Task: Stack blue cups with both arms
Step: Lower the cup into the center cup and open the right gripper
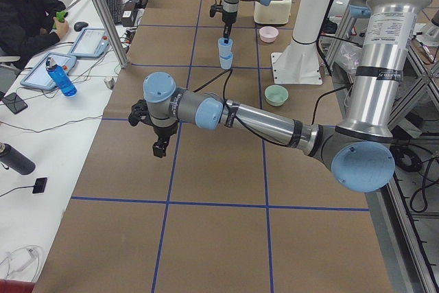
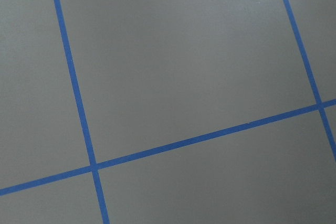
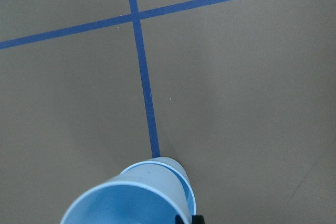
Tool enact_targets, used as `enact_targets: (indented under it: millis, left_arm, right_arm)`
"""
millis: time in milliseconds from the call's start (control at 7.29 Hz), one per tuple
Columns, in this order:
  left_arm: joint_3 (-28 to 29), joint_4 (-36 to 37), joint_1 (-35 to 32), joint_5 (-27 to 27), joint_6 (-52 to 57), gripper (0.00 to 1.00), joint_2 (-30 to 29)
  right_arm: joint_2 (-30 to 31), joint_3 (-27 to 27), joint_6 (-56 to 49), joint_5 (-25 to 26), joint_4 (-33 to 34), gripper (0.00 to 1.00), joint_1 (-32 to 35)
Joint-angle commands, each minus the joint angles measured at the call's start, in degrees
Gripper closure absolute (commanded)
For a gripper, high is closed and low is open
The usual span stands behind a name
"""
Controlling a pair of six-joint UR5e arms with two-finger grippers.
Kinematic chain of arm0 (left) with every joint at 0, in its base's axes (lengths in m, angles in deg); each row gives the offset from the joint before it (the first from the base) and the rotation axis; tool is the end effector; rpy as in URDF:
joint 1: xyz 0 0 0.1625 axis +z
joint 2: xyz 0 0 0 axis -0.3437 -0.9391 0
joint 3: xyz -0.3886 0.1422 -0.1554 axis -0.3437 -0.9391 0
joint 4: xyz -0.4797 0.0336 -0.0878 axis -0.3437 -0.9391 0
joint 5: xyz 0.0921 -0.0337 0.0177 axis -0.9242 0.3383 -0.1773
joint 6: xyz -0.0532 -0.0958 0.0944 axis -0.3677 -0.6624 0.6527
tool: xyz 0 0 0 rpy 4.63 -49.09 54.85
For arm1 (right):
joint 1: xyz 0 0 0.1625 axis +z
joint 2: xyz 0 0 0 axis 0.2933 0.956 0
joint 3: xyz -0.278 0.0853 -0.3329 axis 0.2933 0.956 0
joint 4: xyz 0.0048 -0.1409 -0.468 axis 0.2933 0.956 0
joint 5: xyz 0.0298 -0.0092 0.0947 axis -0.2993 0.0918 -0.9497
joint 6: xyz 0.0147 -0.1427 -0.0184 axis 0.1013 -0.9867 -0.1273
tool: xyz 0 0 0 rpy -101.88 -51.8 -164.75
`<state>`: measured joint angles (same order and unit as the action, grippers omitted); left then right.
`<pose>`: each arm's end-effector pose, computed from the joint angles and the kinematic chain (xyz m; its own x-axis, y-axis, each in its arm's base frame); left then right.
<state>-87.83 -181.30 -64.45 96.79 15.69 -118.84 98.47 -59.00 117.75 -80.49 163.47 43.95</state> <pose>0.0356 -0.6395 0.5322 0.6427 0.2592 -0.7209 -0.0697 0.9569 0.2819 -0.5978 -0.4121 0.1258 0.6188 0.1648 0.7681 -0.1869 0.9806 -0.0598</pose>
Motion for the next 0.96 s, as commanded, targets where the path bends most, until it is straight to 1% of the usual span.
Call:
enact_targets:
  millis: [0, 274, 411, 685, 823]
  left_arm:
    - [0.0, 0.0, 0.0, 0.0, 0.0, 0.02, 0.0]
    - [0.5, 0.0, 0.0, 0.0, 0.0, 0.02, -0.2]
    - [0.4, 0.0, 0.0, 0.0, -0.1, 0.02, -0.2]
    - [0.4, 0.0, 0.0, 0.0, -0.1, 0.02, -0.2]
    - [0.4, 0.0, 0.0, 0.0, -0.1, 0.02, -0.2]
  right_arm:
    - [-0.2, -0.1, 0.6, 0.7, 0.0, 1.00, 0.0]
    - [-0.2, -0.3, 0.8, 2.0, 0.0, 0.54, -0.1]
    - [-0.3, -0.3, 0.9, 3.0, 0.0, 0.01, -0.1]
    - [-0.7, -0.5, 0.7, 3.3, 0.0, 0.00, -0.1]
    - [-0.7, -1.6, 0.7, 3.1, 0.1, 0.00, 0.0]
